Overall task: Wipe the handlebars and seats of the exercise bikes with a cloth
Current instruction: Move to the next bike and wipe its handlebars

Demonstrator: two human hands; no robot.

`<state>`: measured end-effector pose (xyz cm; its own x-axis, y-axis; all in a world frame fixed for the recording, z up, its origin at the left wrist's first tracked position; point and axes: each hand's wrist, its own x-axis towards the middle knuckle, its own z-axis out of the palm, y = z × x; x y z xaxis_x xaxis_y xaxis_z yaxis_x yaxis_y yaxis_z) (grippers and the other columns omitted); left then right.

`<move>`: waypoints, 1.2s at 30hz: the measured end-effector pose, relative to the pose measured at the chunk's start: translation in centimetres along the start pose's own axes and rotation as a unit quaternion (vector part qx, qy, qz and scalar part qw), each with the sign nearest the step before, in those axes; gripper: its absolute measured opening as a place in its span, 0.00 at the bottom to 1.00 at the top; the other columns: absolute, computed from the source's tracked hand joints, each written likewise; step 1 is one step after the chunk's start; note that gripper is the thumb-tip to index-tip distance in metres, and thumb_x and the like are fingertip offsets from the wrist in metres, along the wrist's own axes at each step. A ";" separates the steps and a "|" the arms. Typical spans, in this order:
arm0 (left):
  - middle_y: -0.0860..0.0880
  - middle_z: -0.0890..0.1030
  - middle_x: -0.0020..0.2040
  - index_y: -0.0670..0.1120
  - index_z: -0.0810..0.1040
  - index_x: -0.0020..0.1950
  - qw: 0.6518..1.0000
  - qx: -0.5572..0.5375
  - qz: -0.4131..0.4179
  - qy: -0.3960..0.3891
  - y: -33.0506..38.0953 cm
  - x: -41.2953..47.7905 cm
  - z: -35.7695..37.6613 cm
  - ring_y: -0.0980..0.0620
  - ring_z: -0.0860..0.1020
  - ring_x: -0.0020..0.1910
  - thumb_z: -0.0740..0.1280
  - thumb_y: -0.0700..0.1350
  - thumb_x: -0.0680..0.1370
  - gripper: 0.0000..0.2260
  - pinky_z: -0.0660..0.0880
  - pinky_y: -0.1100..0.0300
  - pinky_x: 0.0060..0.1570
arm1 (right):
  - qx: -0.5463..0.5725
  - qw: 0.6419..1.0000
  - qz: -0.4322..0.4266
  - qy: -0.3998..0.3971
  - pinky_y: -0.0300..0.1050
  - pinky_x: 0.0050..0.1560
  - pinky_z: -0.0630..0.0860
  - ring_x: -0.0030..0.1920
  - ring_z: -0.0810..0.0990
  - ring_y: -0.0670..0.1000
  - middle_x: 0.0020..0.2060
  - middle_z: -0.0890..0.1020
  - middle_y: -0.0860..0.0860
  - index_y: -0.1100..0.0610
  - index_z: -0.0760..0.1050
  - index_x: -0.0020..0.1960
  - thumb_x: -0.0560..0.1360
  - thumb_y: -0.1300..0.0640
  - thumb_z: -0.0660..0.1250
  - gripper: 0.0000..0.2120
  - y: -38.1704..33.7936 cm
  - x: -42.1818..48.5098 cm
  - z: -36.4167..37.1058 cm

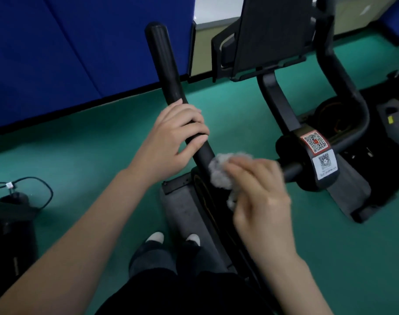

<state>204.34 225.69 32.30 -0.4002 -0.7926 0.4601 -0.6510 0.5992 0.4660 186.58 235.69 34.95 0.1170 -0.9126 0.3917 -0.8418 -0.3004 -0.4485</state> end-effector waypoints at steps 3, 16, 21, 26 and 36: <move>0.50 0.78 0.47 0.45 0.81 0.47 1.000 -0.007 0.009 0.010 -0.3 0.1 0.0 0.51 0.73 0.57 0.61 0.46 0.79 0.10 0.57 0.55 0.71 | -0.024 0.999 0.000 -0.029 0.48 0.58 0.72 0.53 0.73 0.56 0.55 0.81 0.53 0.64 0.79 0.57 0.67 0.73 0.56 0.22 -0.5 -1.4 0.8; 0.48 0.77 0.45 0.43 0.80 0.45 0.999 -0.019 0.029 0.016 -0.6 0.2 0.0 0.50 0.74 0.54 0.63 0.44 0.79 0.09 0.56 0.54 0.70 | -0.095 0.983 0.063 0.140 0.50 0.61 0.71 0.55 0.72 0.57 0.59 0.79 0.56 0.65 0.79 0.59 0.74 0.75 0.58 0.19 -3.2 -4.1 5.2; 0.47 0.77 0.44 0.42 0.80 0.45 0.999 -0.028 0.028 0.024 -0.5 0.1 0.1 0.49 0.73 0.53 0.62 0.43 0.79 0.09 0.56 0.52 0.71 | -0.073 0.945 0.175 0.268 0.52 0.58 0.72 0.53 0.74 0.58 0.55 0.80 0.57 0.66 0.78 0.58 0.72 0.76 0.58 0.19 -3.6 -4.7 5.3; 0.47 0.76 0.46 0.42 0.80 0.47 0.999 -0.018 0.046 0.011 -0.8 0.0 0.1 0.48 0.73 0.55 0.60 0.45 0.80 0.10 0.55 0.52 0.71 | -0.032 0.941 0.176 0.286 0.48 0.61 0.71 0.54 0.74 0.59 0.56 0.80 0.57 0.67 0.77 0.59 0.67 0.78 0.58 0.23 -6.2 -3.0 7.4; 0.46 0.76 0.47 0.43 0.79 0.48 0.998 -0.012 0.059 0.007 -1.4 -0.1 0.3 0.45 0.73 0.56 0.59 0.46 0.80 0.11 0.56 0.50 0.70 | 0.303 0.733 0.491 0.362 0.36 0.57 0.75 0.55 0.80 0.41 0.52 0.83 0.43 0.52 0.78 0.57 0.76 0.67 0.64 0.14 -9.8 -5.4 11.9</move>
<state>205.06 224.92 31.39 -0.4634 -0.7152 0.5232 -0.5842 0.6905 0.4264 200.48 240.28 27.71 -0.8820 -0.4520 -0.1331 0.0803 0.1341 -0.9877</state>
